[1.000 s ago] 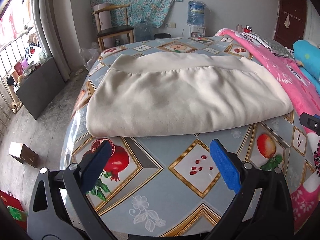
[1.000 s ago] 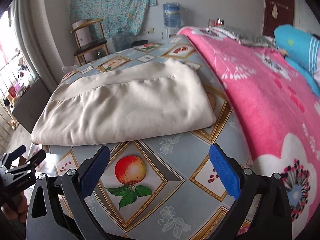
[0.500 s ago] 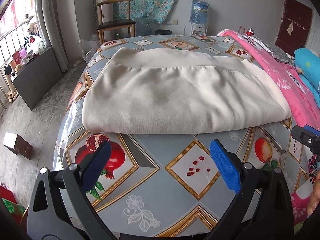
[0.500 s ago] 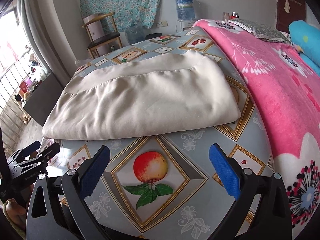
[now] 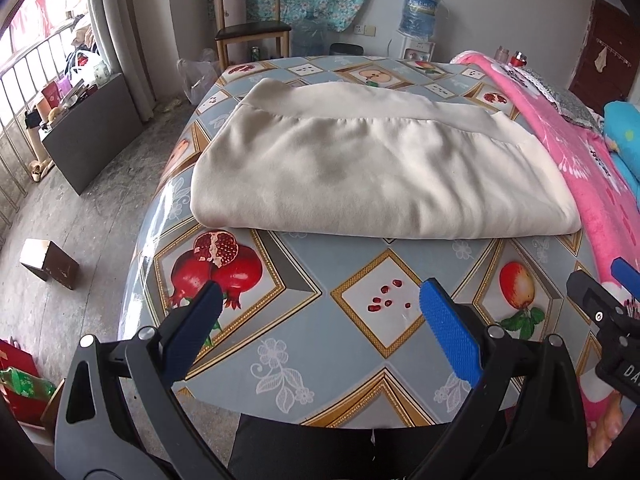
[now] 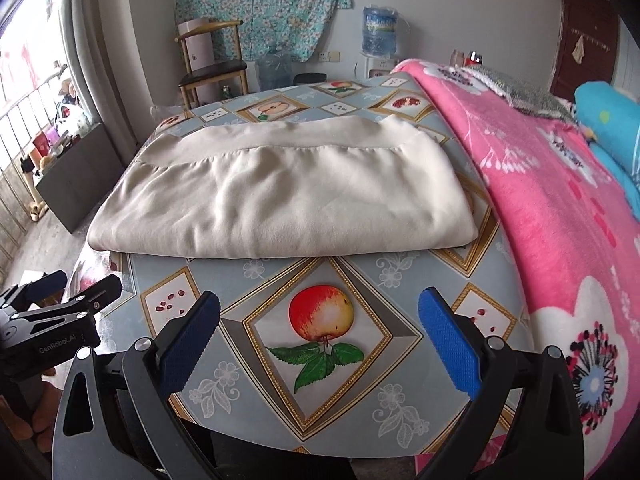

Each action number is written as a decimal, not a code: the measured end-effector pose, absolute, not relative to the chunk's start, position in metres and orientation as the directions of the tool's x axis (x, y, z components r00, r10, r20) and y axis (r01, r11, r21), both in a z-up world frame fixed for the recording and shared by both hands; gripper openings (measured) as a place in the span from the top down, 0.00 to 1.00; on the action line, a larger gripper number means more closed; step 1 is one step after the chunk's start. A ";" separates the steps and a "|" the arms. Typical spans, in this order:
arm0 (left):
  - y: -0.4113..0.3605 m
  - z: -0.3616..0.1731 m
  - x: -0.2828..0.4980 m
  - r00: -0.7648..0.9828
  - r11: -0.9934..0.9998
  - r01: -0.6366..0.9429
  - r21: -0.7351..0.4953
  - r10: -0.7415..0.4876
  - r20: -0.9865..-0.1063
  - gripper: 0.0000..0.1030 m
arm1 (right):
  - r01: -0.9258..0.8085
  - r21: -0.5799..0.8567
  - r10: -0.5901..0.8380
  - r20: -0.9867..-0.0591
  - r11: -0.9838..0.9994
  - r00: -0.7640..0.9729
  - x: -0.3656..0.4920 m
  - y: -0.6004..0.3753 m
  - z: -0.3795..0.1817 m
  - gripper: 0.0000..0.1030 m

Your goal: Fold large clothes

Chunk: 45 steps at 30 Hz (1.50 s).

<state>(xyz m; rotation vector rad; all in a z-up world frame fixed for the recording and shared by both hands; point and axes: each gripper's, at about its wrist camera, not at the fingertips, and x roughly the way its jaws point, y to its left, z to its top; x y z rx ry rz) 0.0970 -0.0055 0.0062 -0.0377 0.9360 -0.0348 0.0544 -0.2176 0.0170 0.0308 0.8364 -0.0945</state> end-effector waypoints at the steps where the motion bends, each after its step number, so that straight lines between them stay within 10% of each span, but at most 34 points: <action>1: -0.006 0.008 0.095 0.599 0.999 0.010 -0.046 -0.043 -0.800 0.07 | 0.097 -0.018 -0.079 -0.740 0.995 0.668 0.054 -0.218 0.018 0.06; 45: -0.023 0.010 0.090 0.573 1.000 -0.006 -0.013 -0.007 -0.820 0.07 | 0.101 -0.084 -0.130 -0.755 0.991 0.643 0.056 -0.219 0.015 0.06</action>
